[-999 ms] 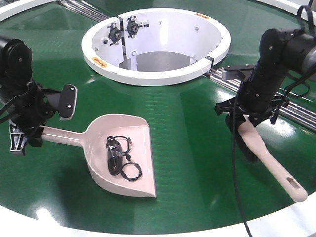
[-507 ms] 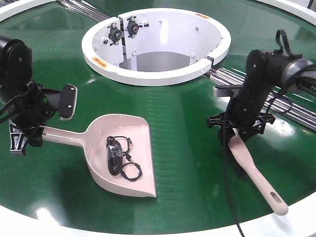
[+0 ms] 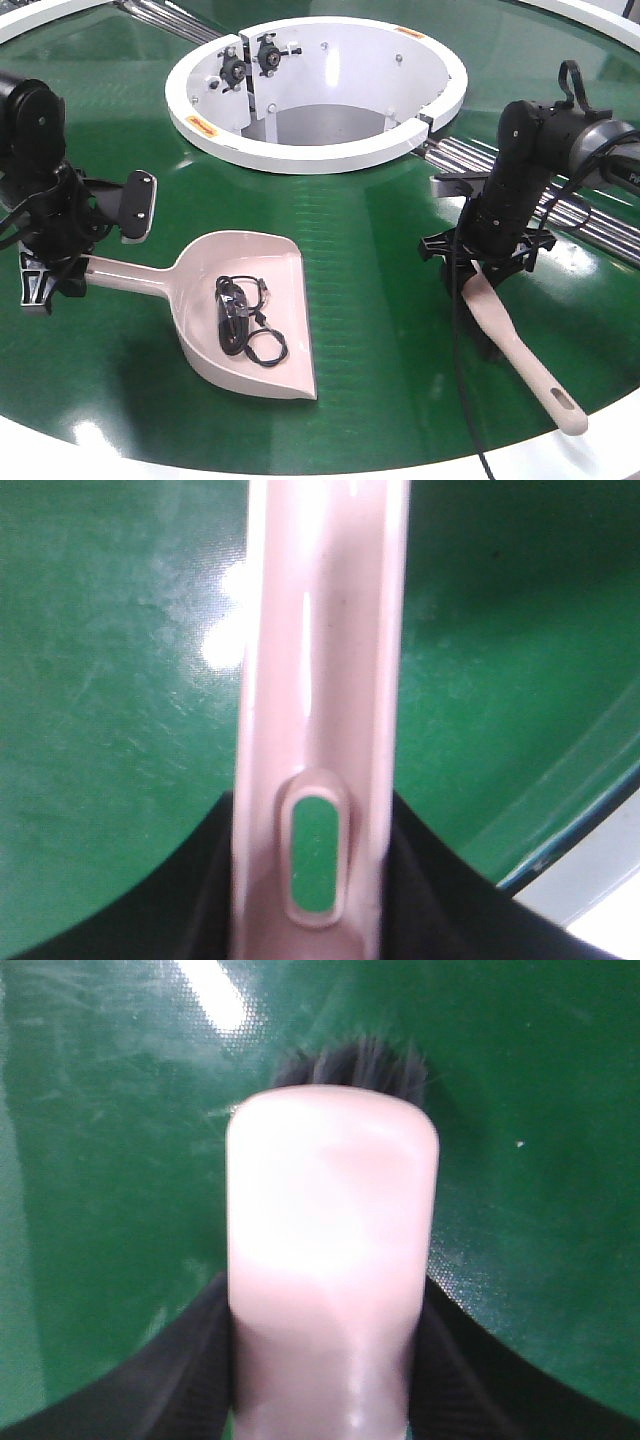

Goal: Clean and inspect green conveyor with broom and dustpan
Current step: 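Move the brush back and release it onto the conveyor with the right gripper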

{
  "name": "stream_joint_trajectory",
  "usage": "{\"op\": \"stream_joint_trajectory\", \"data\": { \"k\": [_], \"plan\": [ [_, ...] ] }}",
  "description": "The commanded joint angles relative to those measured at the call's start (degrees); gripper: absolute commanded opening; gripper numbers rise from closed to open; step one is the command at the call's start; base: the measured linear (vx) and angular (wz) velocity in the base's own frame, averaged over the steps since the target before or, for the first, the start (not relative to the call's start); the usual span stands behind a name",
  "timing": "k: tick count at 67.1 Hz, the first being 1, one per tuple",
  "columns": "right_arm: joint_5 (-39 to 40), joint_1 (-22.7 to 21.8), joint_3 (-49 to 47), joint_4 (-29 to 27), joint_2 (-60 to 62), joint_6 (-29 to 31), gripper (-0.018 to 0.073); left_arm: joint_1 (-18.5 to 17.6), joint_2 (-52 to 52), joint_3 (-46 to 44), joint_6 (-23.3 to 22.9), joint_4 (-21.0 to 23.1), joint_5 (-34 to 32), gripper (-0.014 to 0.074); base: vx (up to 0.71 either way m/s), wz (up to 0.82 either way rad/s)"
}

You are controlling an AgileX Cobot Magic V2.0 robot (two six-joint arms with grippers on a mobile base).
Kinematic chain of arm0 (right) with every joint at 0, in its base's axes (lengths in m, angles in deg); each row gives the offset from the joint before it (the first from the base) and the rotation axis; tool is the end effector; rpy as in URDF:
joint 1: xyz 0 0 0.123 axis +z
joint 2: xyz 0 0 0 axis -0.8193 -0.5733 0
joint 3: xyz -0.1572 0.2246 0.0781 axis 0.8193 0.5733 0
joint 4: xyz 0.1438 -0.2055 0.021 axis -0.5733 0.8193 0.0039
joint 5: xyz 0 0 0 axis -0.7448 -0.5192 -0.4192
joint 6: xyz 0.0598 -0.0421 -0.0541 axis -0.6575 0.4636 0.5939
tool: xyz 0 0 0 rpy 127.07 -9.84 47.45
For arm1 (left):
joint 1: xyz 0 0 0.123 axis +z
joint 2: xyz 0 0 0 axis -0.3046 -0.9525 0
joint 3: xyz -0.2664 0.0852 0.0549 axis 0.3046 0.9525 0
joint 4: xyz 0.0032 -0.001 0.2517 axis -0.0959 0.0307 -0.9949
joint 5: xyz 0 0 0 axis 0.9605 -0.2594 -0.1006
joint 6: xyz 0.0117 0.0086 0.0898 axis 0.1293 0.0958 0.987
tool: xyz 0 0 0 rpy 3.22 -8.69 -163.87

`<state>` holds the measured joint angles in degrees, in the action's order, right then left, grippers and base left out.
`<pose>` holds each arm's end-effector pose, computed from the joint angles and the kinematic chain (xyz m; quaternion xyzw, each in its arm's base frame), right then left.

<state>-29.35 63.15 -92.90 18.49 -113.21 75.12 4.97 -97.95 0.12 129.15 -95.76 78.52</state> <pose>0.4161 0.0689 0.1863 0.0888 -0.9947 -0.0513 0.0060 0.3442 -0.0651 0.2640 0.6759 0.7323 0.0829 0.0056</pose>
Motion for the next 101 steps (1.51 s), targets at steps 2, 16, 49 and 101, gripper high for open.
{"op": "stream_joint_trajectory", "data": {
  "k": [2,16,49,101],
  "plan": [
    [-0.2,-0.4,-1.3,-0.1,2.6,0.8,0.0312,-0.4,2.7,-1.6,-1.0,0.8,1.2,-0.0006,0.00,0.00],
    [3.5,-0.4,-1.3,0.0,4.9,0.6,0.0599,-0.4,2.7,-1.6,-1.0,0.8,1.2,-0.0006,0.00,0.00],
    [32.4,-0.4,18.7,0.2,30.0,2.6,0.0635,-0.4,2.7,-1.6,-1.0,0.8,1.2,-0.0006,0.00,0.00],
    [63.5,-0.4,75.5,0.4,99.4,4.7,-0.0008,-0.4,2.7,-1.6,-1.0,0.8,1.2,-0.0006,0.00,0.00]
  ]
}}
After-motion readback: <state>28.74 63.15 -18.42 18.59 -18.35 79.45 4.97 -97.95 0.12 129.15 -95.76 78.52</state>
